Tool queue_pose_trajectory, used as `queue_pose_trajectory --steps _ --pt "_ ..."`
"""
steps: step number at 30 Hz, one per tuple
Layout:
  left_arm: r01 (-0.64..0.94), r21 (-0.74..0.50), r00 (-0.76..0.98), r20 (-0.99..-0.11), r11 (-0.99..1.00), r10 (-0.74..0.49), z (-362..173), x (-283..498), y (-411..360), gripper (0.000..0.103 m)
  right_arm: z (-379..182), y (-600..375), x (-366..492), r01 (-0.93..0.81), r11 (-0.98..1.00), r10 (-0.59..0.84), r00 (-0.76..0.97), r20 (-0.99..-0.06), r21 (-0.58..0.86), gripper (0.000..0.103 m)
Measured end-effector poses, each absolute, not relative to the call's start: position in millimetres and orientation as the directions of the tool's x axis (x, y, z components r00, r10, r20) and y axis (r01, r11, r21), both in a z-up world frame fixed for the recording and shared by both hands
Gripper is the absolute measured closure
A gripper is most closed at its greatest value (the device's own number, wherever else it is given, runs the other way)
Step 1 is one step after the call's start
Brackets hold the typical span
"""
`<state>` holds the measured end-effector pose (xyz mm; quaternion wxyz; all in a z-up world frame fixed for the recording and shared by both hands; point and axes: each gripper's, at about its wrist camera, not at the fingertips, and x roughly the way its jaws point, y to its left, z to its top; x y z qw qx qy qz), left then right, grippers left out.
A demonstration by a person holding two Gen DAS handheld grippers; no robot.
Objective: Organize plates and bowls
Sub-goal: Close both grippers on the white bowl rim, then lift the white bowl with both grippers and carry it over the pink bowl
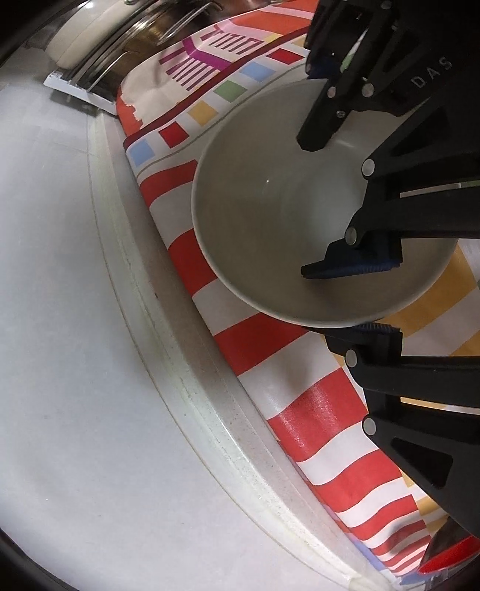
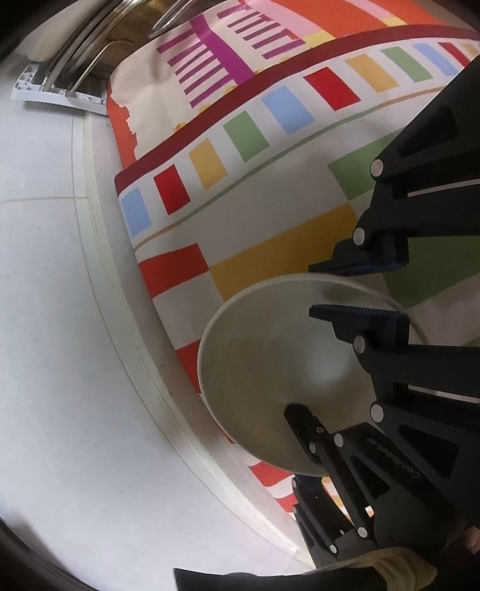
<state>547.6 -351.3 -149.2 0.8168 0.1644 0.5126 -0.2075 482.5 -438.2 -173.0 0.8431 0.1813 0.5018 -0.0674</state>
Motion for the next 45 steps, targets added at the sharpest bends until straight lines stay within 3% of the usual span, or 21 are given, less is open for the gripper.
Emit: queue_pose_trajectory --steps 21,45 --pt "0.5 0.023 0.44 -0.868 0.866 -0.231 -100.8 503.4 -322.8 0.084 -126.4 -423.7 456.0 0.277 0.937 0.033 0.54 -0.841 0.214 0.088" --pt "0.489 -0.039 0.493 -0.812 0.872 -0.313 -38.1 390.3 -271.7 0.084 -67.2 -379.5 346.1 0.189 0.968 0.009 0.629 -0.778 0.164 0.088"
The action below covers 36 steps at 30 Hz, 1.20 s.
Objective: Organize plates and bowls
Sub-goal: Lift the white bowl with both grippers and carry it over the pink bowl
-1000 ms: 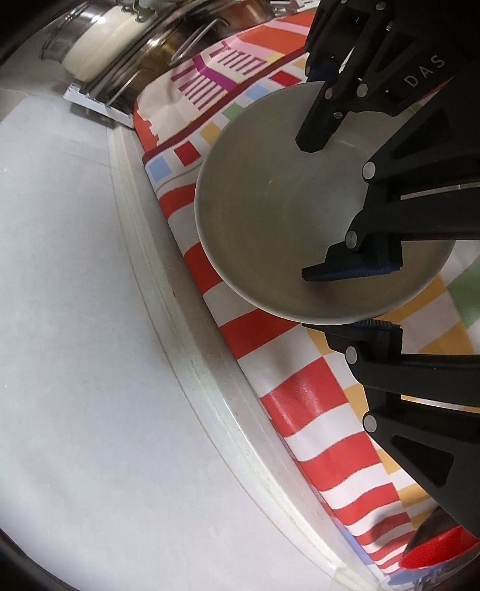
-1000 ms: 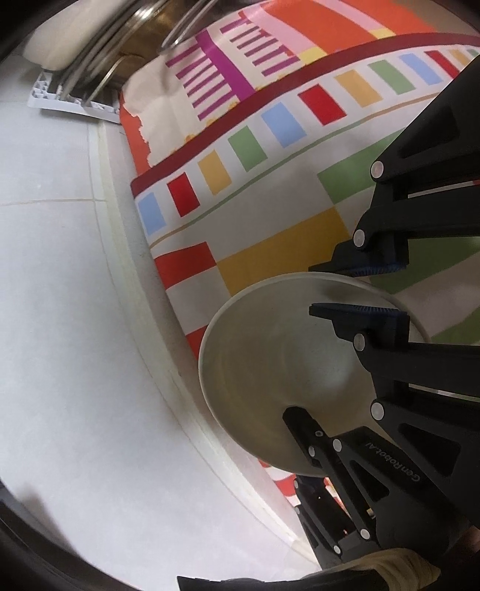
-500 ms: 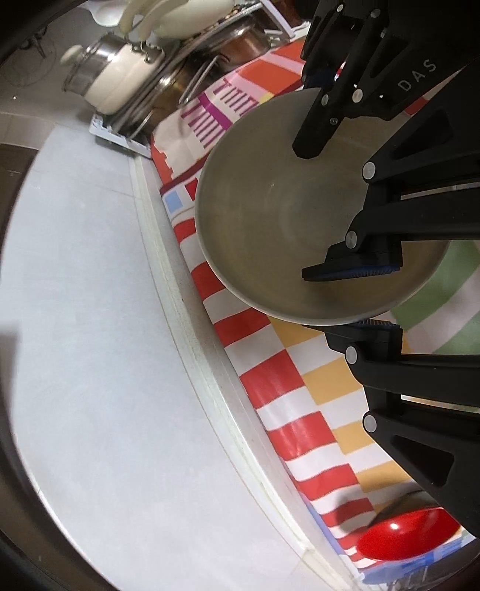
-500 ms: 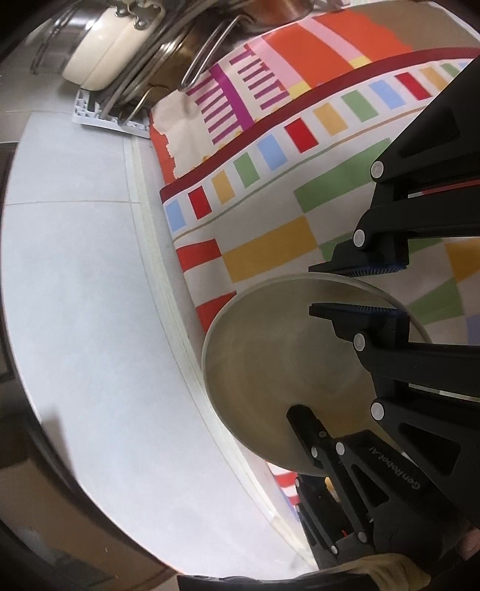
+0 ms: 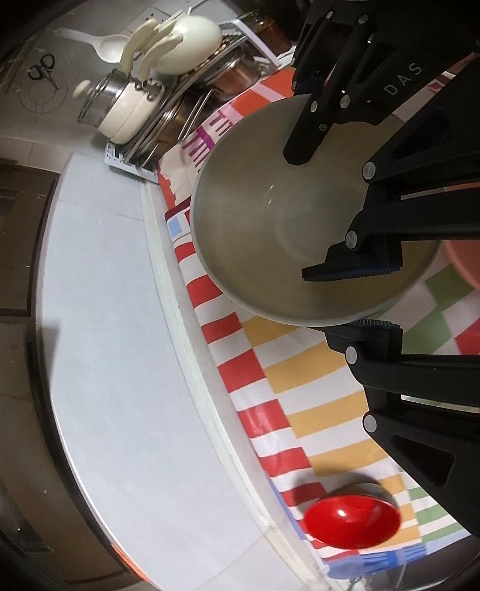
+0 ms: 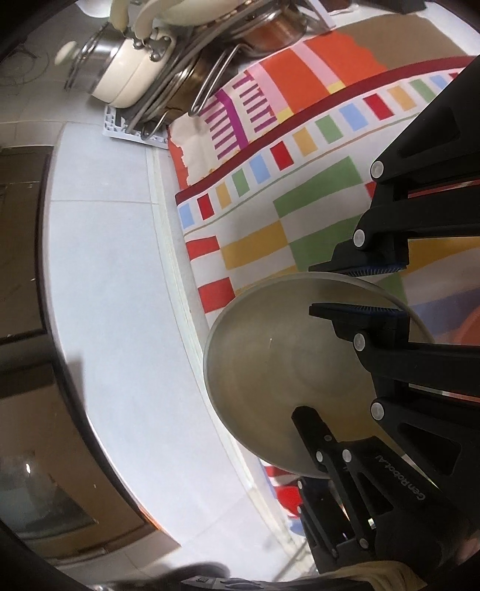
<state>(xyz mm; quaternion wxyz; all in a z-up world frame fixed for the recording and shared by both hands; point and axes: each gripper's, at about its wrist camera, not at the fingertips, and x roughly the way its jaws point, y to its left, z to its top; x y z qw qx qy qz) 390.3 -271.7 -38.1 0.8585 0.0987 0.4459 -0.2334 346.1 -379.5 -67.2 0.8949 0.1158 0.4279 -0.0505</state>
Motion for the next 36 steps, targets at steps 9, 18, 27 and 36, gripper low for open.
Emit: queue_pose_trajectory --steps 9,18,27,36 --pt "0.473 -0.07 0.518 -0.784 0.878 -0.342 -24.8 344.4 -249.0 0.087 -57.1 -360.5 298.7 0.141 0.979 0.02 0.644 -0.765 0.145 0.088" --pt "0.487 -0.139 0.51 -0.756 0.862 -0.41 -20.8 302.1 -228.9 0.093 -52.6 -352.8 248.2 0.149 0.976 0.016 0.672 -0.741 0.156 0.088" --pt "0.504 -0.194 0.466 -0.759 0.842 -0.454 -31.0 270.6 -216.8 0.093 -58.5 -349.0 211.7 0.159 0.972 0.022 0.678 -0.734 0.175 0.088" --pt "0.478 -0.199 0.459 -0.774 0.855 -0.437 -41.0 250.0 -205.9 0.092 -76.1 -342.3 195.7 0.136 0.973 0.057 0.636 -0.77 0.184 0.088"
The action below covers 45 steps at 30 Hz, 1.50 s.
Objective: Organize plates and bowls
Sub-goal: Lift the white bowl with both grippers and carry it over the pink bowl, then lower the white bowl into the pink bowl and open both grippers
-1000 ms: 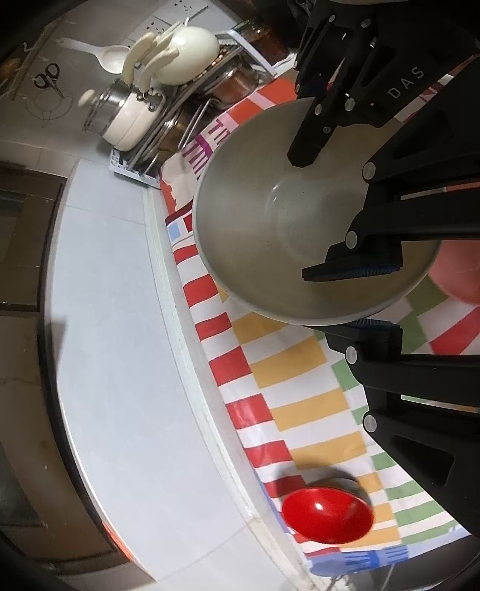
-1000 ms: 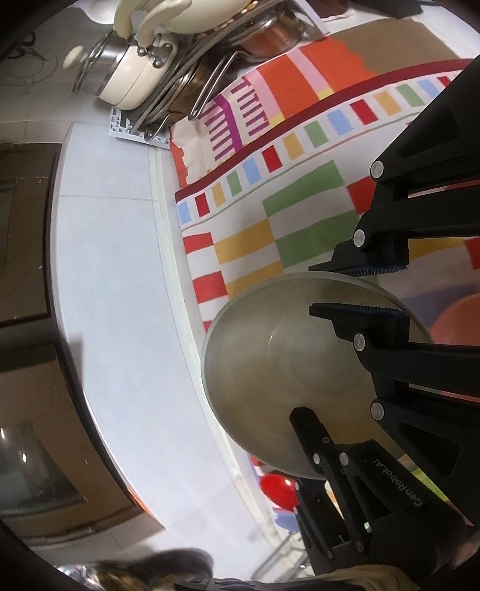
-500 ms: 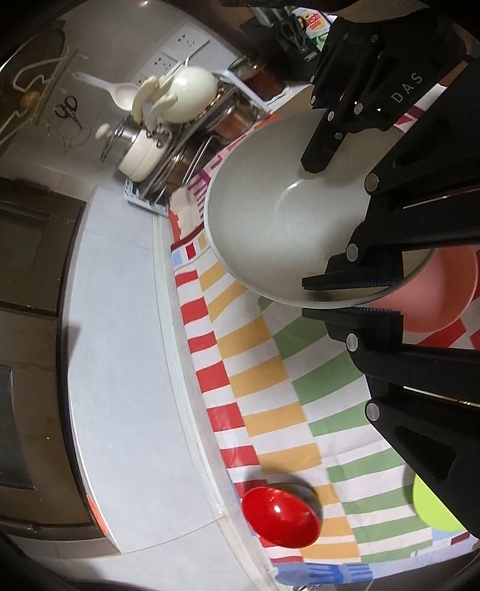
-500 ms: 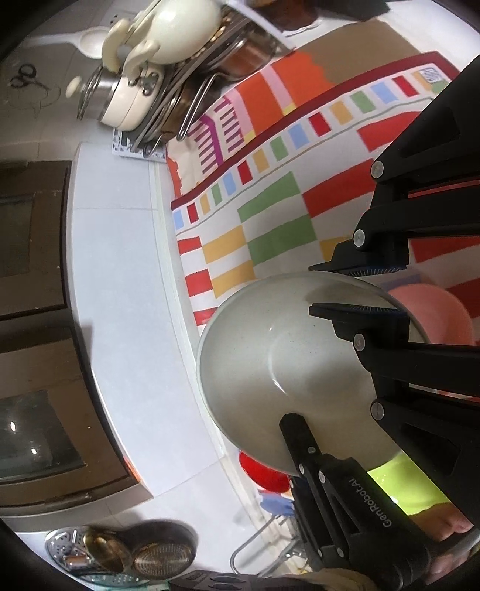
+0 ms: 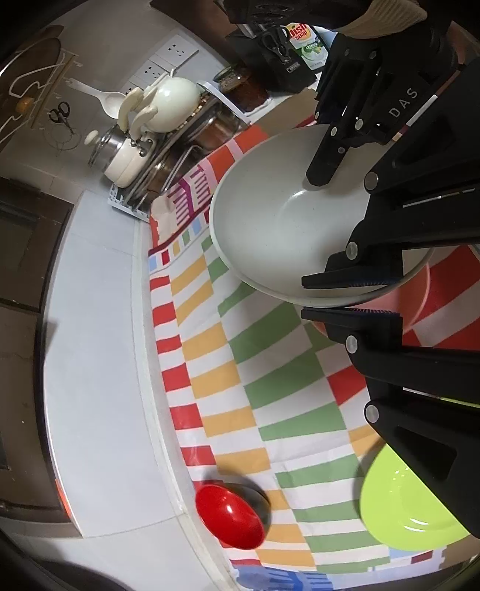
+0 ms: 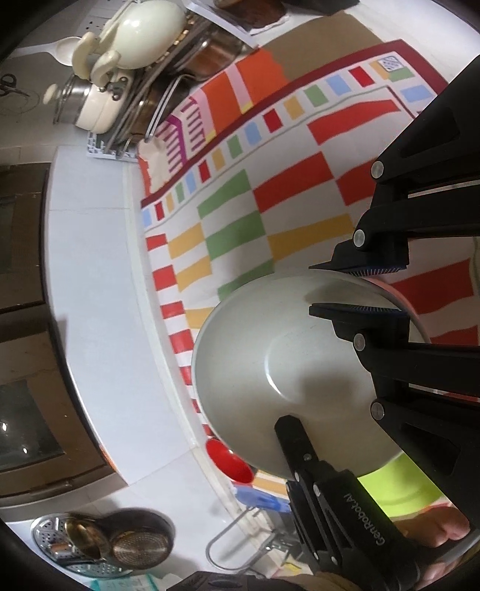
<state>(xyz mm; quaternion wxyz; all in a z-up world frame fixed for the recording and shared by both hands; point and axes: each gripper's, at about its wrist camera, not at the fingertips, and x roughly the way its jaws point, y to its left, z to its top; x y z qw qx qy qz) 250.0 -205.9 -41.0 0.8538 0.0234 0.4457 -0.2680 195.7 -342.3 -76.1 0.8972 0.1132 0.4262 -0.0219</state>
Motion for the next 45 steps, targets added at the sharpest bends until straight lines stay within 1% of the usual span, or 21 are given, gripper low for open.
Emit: queue_pose_trajectory --steps 14,23,29,32,34,35,36,37,38,40,42,45 --pt "0.427 -0.189 0.405 -0.834 0.884 -0.374 -83.7 250.8 -200.3 0.092 -116.1 -337.6 201.5 0.106 0.97 0.125 0.547 -0.828 0.217 0.088" --pt "0.416 -0.131 0.413 -0.854 0.9 -0.316 -98.3 254.9 -205.1 0.092 -133.2 -338.8 211.7 0.104 0.97 0.138 0.514 -0.846 0.221 0.088" --pt "0.402 -0.101 0.417 -0.865 0.91 -0.28 -108.7 260.9 -206.0 0.089 -136.5 -338.2 214.4 0.097 0.977 0.111 0.517 -0.849 0.187 0.088" --pt "0.404 -0.1 0.415 -0.866 0.909 -0.28 -112.4 262.4 -205.9 0.083 -140.5 -339.2 215.8 0.107 0.976 0.113 0.503 -0.857 0.192 0.088" --pt "0.418 -0.111 0.401 -0.868 0.902 -0.293 -113.1 262.8 -205.6 0.073 -142.6 -341.3 216.8 0.12 0.973 0.114 0.493 -0.862 0.197 0.088" --pt "0.418 -0.114 0.391 -0.873 0.901 -0.292 -113.8 263.3 -206.0 0.062 -142.6 -341.8 217.0 0.121 0.973 0.112 0.495 -0.862 0.196 0.087" --pt "0.415 -0.123 0.382 -0.876 0.902 -0.295 -114.8 263.9 -205.4 0.058 -141.9 -341.9 217.2 0.123 0.974 0.106 0.496 -0.862 0.191 0.086" --pt "0.41 -0.125 0.381 -0.876 0.903 -0.295 -114.8 263.7 -204.8 0.058 -141.1 -341.9 217.2 0.126 0.974 0.103 0.496 -0.862 0.188 0.083" --pt "0.407 -0.124 0.383 -0.876 0.905 -0.293 -114.3 263.2 -204.1 0.057 -139.6 -341.7 217.0 0.129 0.974 0.099 0.499 -0.861 0.187 0.076" --pt "0.403 -0.11 0.391 -0.877 0.908 -0.28 -112.8 262.8 -202.6 0.052 -136.1 -341.6 216.2 0.134 0.975 0.083 0.515 -0.853 0.176 0.069" --pt "0.395 -0.095 0.414 -0.87 0.914 -0.269 -107.8 260.9 -199.5 0.051 -132.4 -340.5 215.1 0.138 0.978 0.059 0.527 -0.848 0.154 0.068" --pt "0.391 -0.059 0.469 -0.846 0.919 -0.254 -95.5 254.7 -194.6 0.051 -129.6 -342.1 213.6 0.148 0.976 0.054 0.538 -0.841 0.158 0.068"
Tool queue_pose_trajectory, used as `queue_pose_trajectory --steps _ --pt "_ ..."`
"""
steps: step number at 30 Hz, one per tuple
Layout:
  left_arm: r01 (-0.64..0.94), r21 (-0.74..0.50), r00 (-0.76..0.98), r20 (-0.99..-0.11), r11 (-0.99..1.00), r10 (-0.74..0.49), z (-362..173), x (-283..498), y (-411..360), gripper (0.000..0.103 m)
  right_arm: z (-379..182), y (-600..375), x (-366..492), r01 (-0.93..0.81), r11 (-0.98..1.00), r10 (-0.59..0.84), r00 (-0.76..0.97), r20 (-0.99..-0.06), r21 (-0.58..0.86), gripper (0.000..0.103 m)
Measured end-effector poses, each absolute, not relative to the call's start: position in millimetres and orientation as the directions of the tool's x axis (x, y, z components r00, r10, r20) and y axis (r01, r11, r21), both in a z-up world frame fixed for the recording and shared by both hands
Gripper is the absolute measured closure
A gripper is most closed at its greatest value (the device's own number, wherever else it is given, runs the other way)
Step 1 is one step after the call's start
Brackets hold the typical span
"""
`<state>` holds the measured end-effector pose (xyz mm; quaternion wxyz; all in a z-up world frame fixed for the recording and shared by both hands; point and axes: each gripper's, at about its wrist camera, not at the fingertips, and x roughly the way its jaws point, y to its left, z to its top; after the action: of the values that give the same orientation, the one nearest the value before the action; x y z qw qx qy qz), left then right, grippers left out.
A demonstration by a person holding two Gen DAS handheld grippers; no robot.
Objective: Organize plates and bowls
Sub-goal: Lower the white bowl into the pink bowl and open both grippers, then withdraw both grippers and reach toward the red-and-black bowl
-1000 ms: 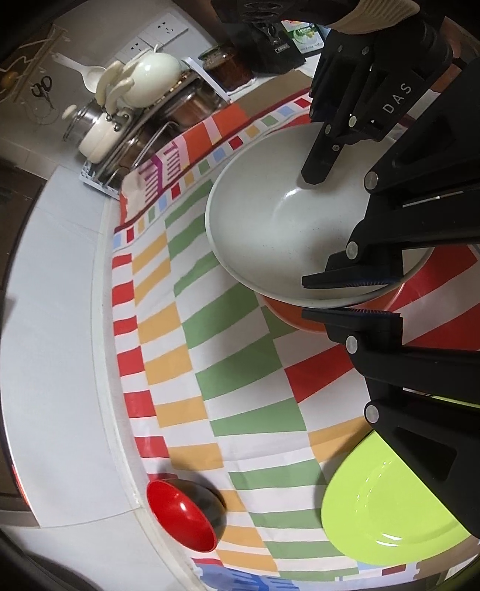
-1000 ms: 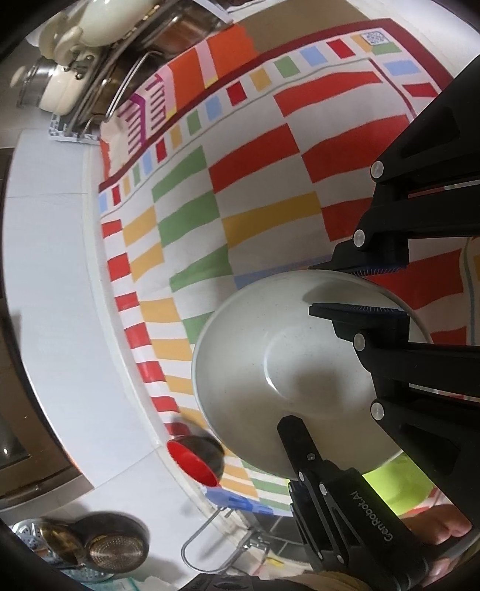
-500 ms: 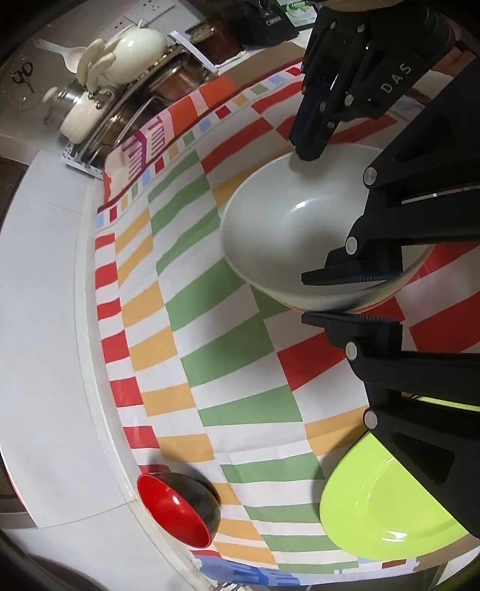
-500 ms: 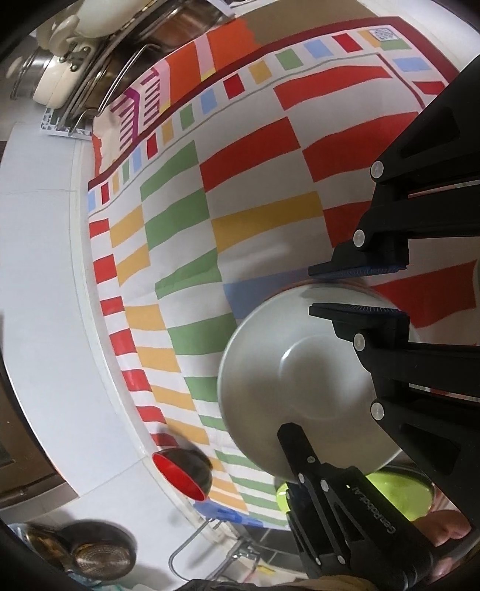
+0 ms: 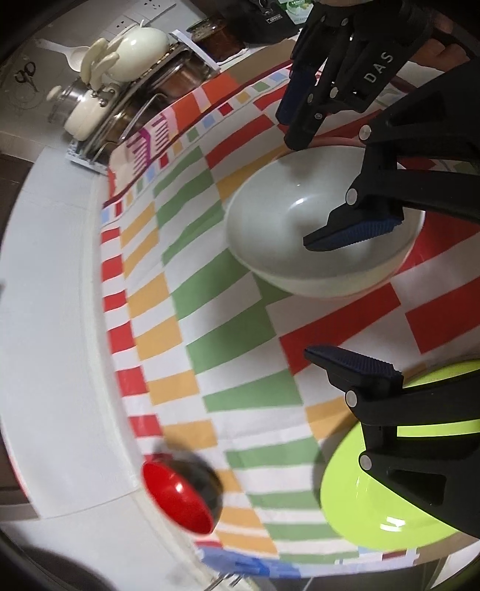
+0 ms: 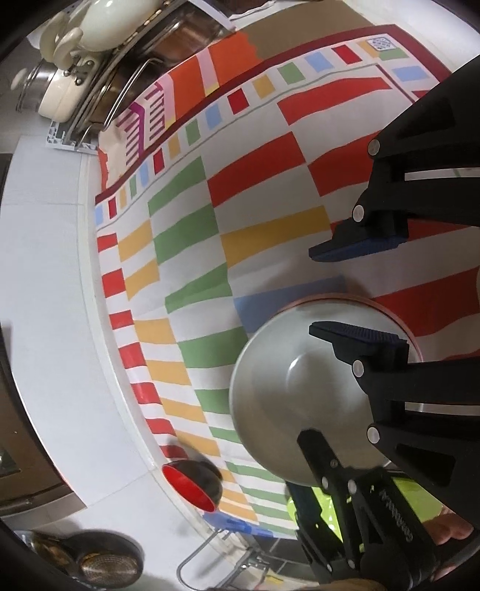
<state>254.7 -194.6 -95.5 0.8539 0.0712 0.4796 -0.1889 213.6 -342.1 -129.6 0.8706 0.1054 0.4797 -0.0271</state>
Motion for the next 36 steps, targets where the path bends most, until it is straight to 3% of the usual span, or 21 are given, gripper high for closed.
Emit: queue_pose_trajectory --steps 5,11,15,25,28,32,36 --pt "0.39 0.062 0.572 -0.798 0.919 -0.189 -80.8 241.2 -192.7 0.053 -126.2 -345.2 207.2 0.164 0.969 0.061 0.569 -0.82 0.186 0.068" --pt "0.42 0.064 0.545 -0.816 0.905 -0.195 -89.0 240.3 -198.3 0.083 -130.0 -348.6 199.6 0.169 0.967 0.062 0.564 -0.823 0.189 0.068" --pt "0.425 -0.004 0.479 -0.848 0.905 -0.229 -101.5 244.3 -199.9 0.093 -130.0 -348.4 198.6 0.164 0.969 0.064 0.564 -0.824 0.187 0.068" --pt "0.408 -0.015 0.482 -0.846 0.913 -0.229 -99.1 242.7 -198.9 0.093 -126.5 -347.1 196.3 0.148 0.972 0.067 0.569 -0.819 0.182 0.068" --pt "0.407 -0.013 0.497 -0.836 0.913 -0.233 -92.4 240.8 -195.5 0.088 -123.2 -346.2 195.2 0.146 0.973 0.063 0.574 -0.816 0.178 0.068" --pt "0.396 -0.004 0.531 -0.815 0.918 -0.232 -81.1 238.6 -190.0 0.06 -115.5 -341.3 194.7 0.126 0.974 0.08 0.589 -0.804 0.188 0.068" --pt "0.365 0.012 0.577 -0.788 0.931 -0.215 -68.1 237.3 -175.1 0.04 -107.6 -330.5 196.4 0.094 0.977 0.097 0.603 -0.792 0.191 0.068"
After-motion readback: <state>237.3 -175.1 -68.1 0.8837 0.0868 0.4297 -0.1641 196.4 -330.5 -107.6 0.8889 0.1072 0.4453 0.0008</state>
